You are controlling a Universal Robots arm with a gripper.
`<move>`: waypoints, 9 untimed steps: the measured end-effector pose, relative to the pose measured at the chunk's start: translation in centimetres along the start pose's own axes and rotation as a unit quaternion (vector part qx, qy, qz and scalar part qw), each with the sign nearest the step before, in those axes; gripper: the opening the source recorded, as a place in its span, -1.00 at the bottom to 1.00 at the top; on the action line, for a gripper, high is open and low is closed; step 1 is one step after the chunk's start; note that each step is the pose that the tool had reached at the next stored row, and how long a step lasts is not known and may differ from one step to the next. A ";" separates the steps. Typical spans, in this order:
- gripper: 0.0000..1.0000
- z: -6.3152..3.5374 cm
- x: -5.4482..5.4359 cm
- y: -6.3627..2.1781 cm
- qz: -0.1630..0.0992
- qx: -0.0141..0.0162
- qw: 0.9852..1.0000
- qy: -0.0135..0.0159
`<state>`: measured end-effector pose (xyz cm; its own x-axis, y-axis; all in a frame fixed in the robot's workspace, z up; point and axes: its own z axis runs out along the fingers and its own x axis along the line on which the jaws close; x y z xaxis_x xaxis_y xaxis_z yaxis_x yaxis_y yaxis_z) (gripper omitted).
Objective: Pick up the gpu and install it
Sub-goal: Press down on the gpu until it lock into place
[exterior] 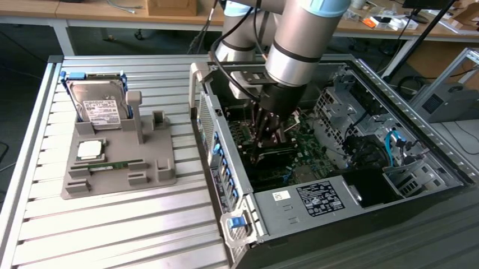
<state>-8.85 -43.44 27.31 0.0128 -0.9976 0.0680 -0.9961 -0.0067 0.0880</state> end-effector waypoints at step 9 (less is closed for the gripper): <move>-0.79 -0.11 -0.1 0.33 0.000 0.002 1.000 0.000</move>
<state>-9.17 -43.34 27.45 0.0129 -0.9976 0.0675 -0.9964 -0.0072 0.0850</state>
